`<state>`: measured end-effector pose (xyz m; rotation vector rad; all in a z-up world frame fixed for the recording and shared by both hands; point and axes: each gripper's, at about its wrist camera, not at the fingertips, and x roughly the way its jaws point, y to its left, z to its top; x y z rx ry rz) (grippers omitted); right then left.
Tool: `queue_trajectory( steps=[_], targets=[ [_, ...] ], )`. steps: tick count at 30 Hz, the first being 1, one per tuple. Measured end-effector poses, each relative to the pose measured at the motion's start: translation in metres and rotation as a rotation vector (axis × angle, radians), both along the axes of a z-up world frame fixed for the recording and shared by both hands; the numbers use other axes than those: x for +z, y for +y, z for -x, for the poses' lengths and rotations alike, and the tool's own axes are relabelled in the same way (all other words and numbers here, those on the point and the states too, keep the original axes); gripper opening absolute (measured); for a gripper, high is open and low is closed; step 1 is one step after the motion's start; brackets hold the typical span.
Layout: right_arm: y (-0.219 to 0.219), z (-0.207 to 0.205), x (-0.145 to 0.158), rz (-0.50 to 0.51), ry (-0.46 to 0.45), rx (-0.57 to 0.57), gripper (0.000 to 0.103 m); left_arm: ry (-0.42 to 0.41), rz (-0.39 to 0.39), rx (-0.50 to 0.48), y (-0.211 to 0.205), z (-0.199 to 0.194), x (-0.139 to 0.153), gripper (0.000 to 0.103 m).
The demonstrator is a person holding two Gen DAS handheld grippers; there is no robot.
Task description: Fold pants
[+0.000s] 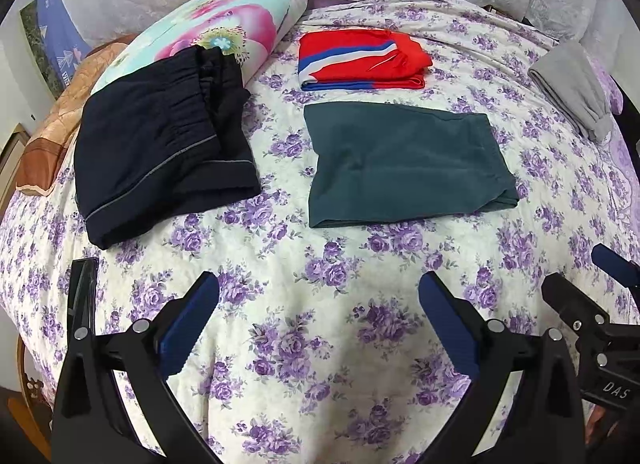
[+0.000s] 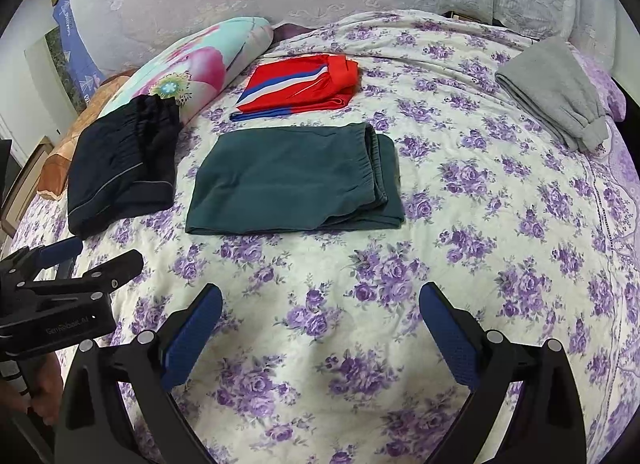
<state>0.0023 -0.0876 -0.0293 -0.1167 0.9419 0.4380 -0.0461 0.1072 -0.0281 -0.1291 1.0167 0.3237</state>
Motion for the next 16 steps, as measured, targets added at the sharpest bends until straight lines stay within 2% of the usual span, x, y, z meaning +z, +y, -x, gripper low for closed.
queue_trajectory(
  steps=[16],
  targets=[
    [0.0029,0.0084,-0.0019,0.005,0.004,0.006,0.099,-0.010,0.010,-0.004,0.0019,0.0051,0.0040,0.097]
  ],
)
